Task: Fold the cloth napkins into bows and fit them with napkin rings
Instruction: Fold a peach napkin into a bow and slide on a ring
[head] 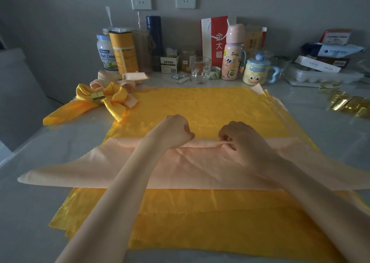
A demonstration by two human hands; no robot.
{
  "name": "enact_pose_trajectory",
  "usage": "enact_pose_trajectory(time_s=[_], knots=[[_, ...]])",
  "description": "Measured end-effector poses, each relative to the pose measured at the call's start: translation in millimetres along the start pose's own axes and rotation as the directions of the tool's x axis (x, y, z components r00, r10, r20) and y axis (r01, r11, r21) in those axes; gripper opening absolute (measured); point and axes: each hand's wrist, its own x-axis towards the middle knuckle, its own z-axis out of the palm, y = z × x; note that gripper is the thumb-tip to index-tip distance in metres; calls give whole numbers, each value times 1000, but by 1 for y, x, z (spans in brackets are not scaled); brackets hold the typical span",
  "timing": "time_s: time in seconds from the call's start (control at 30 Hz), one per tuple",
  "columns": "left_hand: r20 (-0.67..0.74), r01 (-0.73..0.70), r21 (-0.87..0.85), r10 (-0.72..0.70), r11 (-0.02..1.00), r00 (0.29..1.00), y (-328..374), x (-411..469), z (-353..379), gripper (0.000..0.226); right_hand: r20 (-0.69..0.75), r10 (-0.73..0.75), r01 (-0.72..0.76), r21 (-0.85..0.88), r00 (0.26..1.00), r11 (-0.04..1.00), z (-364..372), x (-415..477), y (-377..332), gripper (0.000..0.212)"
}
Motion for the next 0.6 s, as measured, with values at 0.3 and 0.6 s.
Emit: enact_pose_trajectory(time_s=[0.3,0.6], knots=[[247,130,78,-145,988,958,5,-3,-1,21,150,88,-100,73,985,992,-3,1,-12,15],[276,156,67,-168,986,946,7,-2,1,30,116,-60,56,39,991,998,23,8,-22,44]])
